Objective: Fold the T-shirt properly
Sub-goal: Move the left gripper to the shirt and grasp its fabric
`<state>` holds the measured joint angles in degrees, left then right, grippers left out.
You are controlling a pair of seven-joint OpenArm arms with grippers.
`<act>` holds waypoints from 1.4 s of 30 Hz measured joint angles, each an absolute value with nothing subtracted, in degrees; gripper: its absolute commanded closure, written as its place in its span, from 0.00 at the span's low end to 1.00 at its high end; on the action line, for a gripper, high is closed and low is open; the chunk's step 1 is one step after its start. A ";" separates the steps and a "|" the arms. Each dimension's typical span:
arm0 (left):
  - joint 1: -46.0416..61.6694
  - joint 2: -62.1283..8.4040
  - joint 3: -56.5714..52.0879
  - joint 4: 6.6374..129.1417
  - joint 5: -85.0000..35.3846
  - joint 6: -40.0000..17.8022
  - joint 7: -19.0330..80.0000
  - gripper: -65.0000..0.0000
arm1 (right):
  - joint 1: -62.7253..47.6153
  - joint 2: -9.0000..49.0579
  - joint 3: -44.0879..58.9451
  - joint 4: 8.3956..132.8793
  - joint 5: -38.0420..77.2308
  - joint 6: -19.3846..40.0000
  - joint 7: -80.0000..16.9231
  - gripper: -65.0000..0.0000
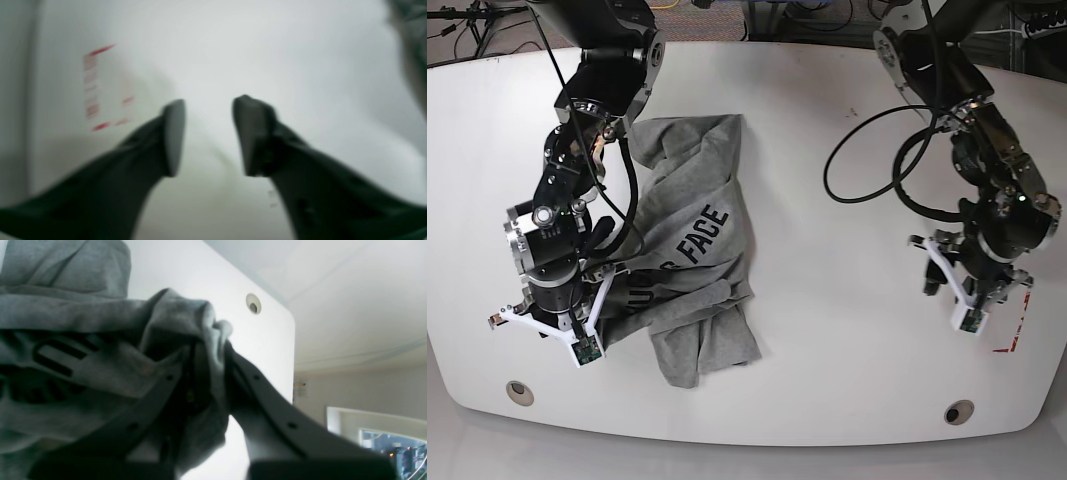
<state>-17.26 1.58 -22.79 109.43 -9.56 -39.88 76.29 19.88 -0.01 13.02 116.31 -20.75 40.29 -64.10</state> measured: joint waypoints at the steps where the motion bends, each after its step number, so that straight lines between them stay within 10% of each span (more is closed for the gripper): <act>1: -16.99 2.61 -21.28 109.14 -9.67 -38.52 76.36 0.40 | 19.66 -0.08 13.41 116.31 -20.78 40.32 -64.14 0.97; 9: -17.21 8.75 -16.10 101.21 -9.47 -30.63 72.07 0.38 | 18.90 -0.32 16.62 116.31 -20.86 40.36 -63.75 0.97; 42: -27.42 8.49 6.42 50.04 -21.76 -29.12 40.60 0.39 | 18.55 3.40 16.67 116.31 -20.56 40.34 -64.10 0.97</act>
<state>-27.42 8.49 6.42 50.04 -21.76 -29.12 40.60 18.55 3.40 16.67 116.31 -20.56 40.34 -64.10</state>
